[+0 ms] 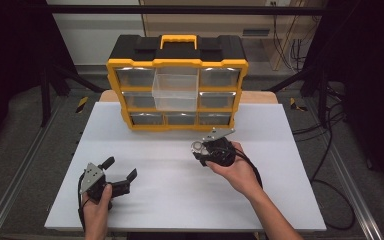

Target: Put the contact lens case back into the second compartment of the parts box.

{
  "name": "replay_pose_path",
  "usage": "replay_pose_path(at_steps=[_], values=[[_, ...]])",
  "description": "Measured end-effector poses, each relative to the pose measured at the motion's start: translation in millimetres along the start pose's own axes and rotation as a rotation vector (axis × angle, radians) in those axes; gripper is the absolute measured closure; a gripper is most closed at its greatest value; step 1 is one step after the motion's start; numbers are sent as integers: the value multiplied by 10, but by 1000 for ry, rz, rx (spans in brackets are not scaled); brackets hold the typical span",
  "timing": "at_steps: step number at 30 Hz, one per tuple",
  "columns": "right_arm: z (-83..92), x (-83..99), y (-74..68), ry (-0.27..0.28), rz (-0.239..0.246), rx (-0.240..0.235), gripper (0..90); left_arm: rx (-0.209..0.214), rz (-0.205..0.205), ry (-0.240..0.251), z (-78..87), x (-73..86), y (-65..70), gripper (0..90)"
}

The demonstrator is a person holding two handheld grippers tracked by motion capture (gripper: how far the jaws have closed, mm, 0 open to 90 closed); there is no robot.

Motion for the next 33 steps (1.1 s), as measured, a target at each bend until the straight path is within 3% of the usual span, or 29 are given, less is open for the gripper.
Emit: replay_pose_path(at_steps=[9,33], values=[[138,-13,68,25,-22,12,492,-1,0,0,-9,-1,-2,18],[544,-166,186,76,-12,51,492,0,-2,0,-7,1,0,18]])
Point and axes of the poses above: each handheld gripper's, and its own axes: z roughly backward along the jaws, x roughly out of its underside, y roughly to its right, the point moved 6 cm from there along -z, roughly forward along the jaws, and after that the axes turned 14 degrees about -x, right-handed, at the moved point
